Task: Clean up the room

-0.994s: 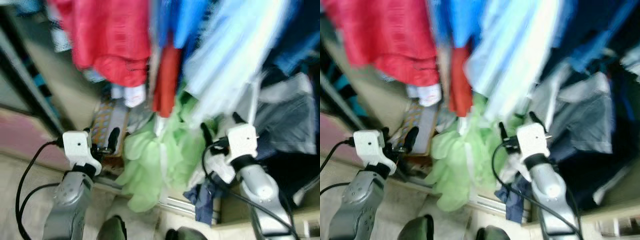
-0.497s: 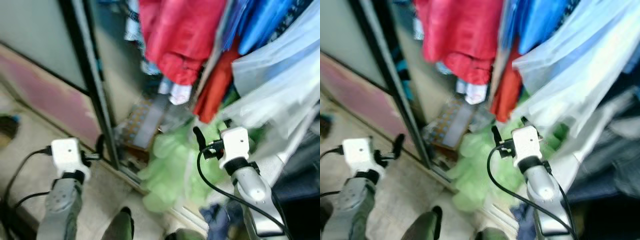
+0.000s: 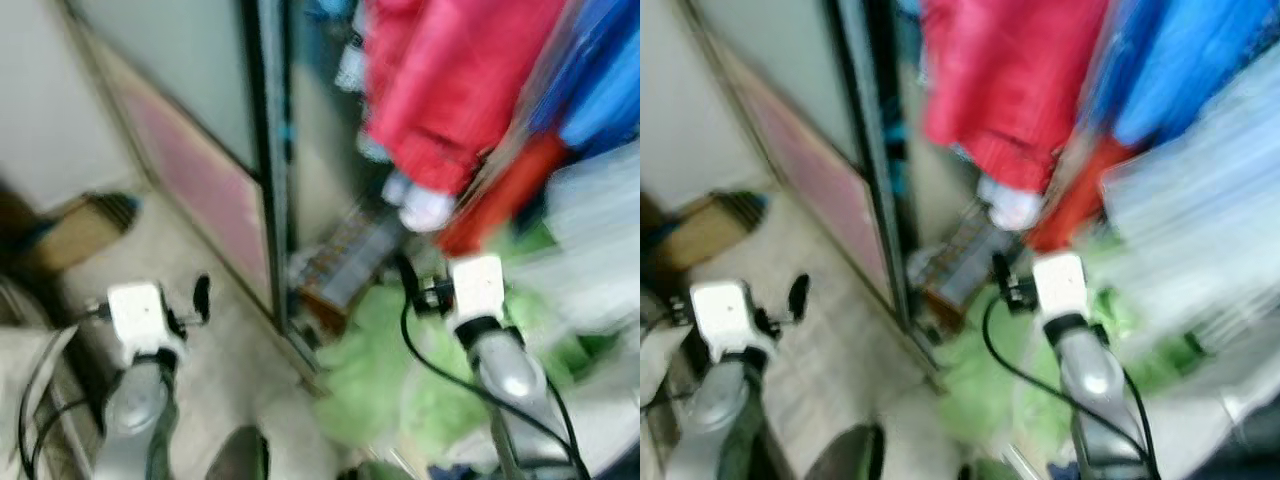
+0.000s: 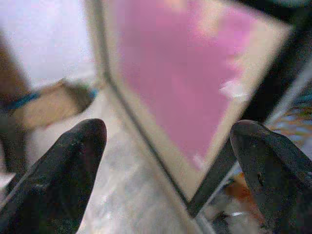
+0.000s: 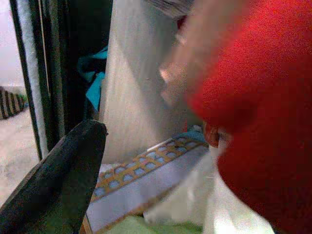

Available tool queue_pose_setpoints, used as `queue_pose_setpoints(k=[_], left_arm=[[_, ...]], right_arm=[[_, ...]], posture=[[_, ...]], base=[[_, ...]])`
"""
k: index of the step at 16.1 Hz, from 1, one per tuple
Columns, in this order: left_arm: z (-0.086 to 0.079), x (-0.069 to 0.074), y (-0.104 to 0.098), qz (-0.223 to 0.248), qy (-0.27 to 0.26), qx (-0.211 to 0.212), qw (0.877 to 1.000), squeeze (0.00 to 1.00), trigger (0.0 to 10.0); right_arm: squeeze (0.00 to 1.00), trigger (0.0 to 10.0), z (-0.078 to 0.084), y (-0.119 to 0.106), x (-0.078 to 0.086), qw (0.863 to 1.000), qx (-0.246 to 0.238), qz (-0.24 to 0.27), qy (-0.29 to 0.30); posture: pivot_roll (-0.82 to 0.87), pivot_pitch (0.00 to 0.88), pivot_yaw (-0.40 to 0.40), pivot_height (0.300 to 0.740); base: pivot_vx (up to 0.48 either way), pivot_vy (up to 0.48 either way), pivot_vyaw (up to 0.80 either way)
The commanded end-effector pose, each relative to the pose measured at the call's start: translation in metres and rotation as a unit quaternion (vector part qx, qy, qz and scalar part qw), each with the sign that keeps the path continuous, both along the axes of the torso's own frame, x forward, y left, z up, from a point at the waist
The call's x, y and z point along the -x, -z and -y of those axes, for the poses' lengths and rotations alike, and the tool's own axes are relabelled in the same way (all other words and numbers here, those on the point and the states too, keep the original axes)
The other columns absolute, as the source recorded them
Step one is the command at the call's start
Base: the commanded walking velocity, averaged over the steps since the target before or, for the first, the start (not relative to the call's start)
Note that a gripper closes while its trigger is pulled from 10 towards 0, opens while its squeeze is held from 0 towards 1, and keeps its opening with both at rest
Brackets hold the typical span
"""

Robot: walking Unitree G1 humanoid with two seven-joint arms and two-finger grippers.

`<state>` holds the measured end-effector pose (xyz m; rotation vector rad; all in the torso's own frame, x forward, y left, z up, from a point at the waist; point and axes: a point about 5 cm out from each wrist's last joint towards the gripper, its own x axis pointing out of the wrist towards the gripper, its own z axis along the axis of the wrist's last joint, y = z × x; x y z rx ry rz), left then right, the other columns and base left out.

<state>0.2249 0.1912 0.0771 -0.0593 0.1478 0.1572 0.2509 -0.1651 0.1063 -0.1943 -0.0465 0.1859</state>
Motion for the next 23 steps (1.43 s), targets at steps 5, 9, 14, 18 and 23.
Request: queue_pose_setpoints(k=[5,9,14,18,23], left_arm=[[-0.013,-0.003,0.005,-0.005,0.004,-0.051,0.999,0.0,10.0],[-0.008,-0.011,0.002,-0.001,0.013,-0.05,0.999,0.0,10.0],[-0.004,-0.001,0.002,-0.006,0.037,-0.041,0.998,0.0,10.0],[0.008,-0.005,-0.003,0.012,0.059,-0.024,0.998,0.0,10.0],[0.015,-0.006,-0.003,0.005,0.086,-0.015,0.996,0.0,10.0]], right_arm=[[0.0,10.0,0.011,0.014,-0.003,0.998,-0.034,-0.002,0.059],[0.0,10.0,0.013,0.022,-0.002,0.997,-0.019,-0.013,0.067],[0.0,10.0,0.011,0.014,0.016,0.998,-0.016,-0.011,0.056],[0.0,10.0,0.032,0.007,0.038,0.99,0.094,-0.007,0.109],[0.0,10.0,0.062,-0.004,0.055,0.97,0.159,-0.004,0.185]], posture=[[0.03,0.0,-0.021,0.74],[0.01,0.012,-0.043,0.74],[0.01,0.082,-0.052,0.74],[-0.01,0.099,-0.076,0.74],[-0.01,0.104,-0.077,0.74]], base=[[0.0,0.0,0.41],[0.0,0.0,0.0],[0.0,0.0,0.64],[0.0,0.0,0.2],[0.0,0.0,0.0]])
